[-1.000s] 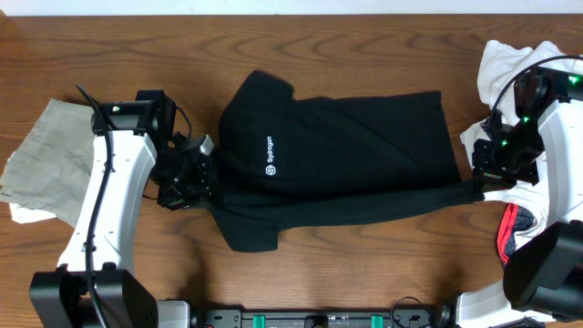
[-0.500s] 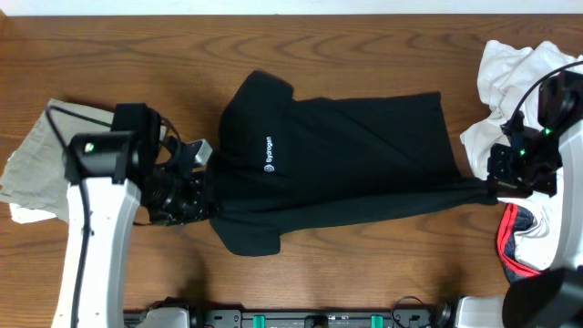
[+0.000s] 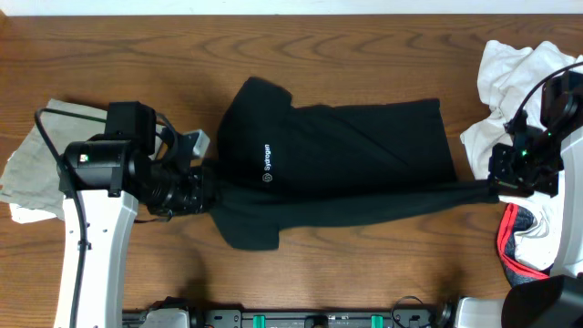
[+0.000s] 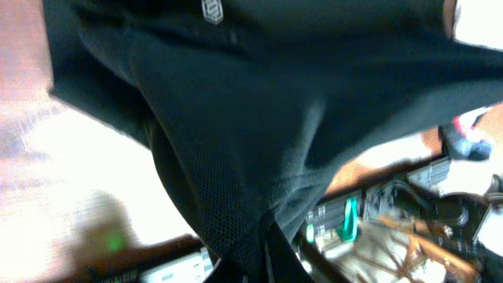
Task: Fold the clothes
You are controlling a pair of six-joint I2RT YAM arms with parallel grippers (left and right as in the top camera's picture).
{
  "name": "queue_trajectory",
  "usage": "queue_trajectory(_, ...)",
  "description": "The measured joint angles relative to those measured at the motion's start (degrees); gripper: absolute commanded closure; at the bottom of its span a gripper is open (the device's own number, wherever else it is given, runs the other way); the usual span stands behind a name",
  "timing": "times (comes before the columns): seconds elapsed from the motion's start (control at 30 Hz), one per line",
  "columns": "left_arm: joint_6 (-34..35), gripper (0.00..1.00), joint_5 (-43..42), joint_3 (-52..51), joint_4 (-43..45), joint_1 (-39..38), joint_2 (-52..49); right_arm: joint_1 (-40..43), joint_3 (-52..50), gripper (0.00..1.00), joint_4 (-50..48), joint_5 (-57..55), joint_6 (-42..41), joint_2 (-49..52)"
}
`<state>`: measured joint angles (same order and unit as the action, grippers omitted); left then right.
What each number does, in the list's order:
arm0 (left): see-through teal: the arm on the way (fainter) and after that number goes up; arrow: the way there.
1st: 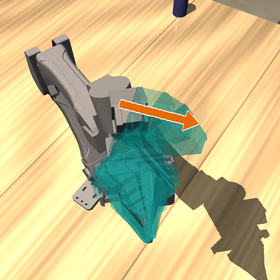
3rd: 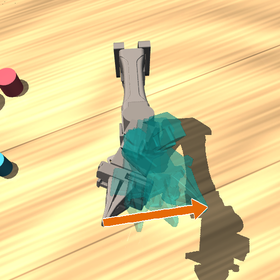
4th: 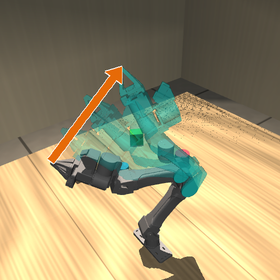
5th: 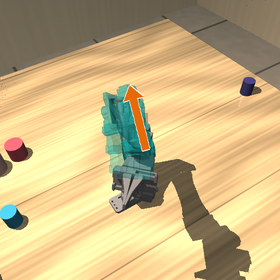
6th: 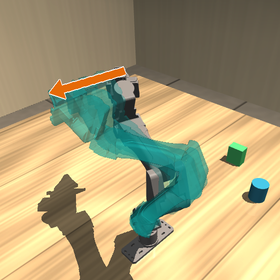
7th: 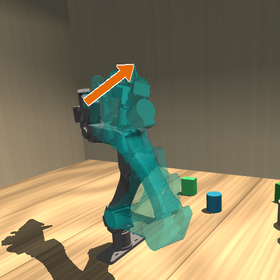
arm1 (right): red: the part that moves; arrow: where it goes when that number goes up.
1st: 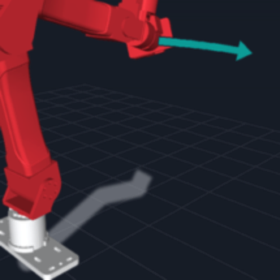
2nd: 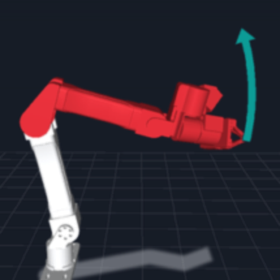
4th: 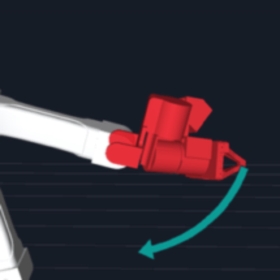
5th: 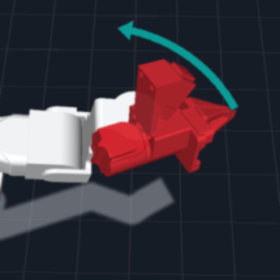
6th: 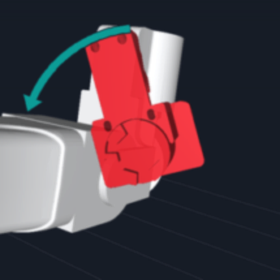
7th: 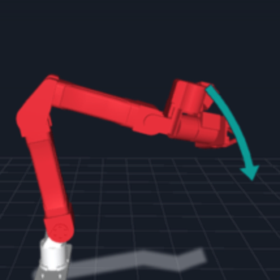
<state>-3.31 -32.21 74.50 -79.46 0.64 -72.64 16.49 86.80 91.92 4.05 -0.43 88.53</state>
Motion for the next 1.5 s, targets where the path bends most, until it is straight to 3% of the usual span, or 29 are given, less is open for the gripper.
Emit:
queue_trajectory(0.17, 3.0, 0.94, 0.6, -0.6, 7.0, 0.0, -0.5, 0.0, -1.8, 0.99, -3.0, 0.0, -0.4, 0.0)
queue_trajectory(0.6, 6.3, 0.94, 0.9, -3.3, 13.3, 0.0, -8.1, 0.0, -13.2, 0.99, -12.9, 0.0, -1.7, 0.0)
queue_trajectory(1.03, 8.1, 0.94, 0.9, -3.3, 21.0, -4.1, -11.8, 0.0, -14.4, 0.99, -22.3, 1.1, -1.9, 0.0)
queue_trajectory(1.1, 8.5, 0.94, 0.9, -3.3, 22.3, -4.5, -13.0, 0.0, -14.5, 0.87, -25.1, 2.1, -2.1, 0.0)
queue_trajectory(1.13, 8.7, 0.94, 0.9, -3.3, 22.8, -4.5, -13.7, 0.0, -14.5, 0.73, -27.3, 2.8, -2.1, 0.0)
queue_trajectory(1.2, 9.1, 0.83, 0.9, -3.3, 23.8, -4.5, -15.4, 0.0, -14.6, 0.45, -30.2, 3.4, -2.6, 0.0)
queue_trajectory(1.27, 9.1, 0.59, 1.0, -3.3, 24.3, -4.5, -17.0, 0.0, -14.6, 0.33, -32.0, 4.0, -2.6, 0.0)
queue_trajectory(1.37, 9.5, 0.5, 1.1, -3.3, 23.8, -4.5, -18.7, -0.1, -14.6, 0.36, -32.1, 4.3, -2.4, 0.0)
queue_trajectory(1.5, 9.5, 0.45, 1.1, -3.3, 23.3, -4.5, -19.3, -0.2, -14.6, 0.61, -31.3, 4.6, -2.3, 0.0)
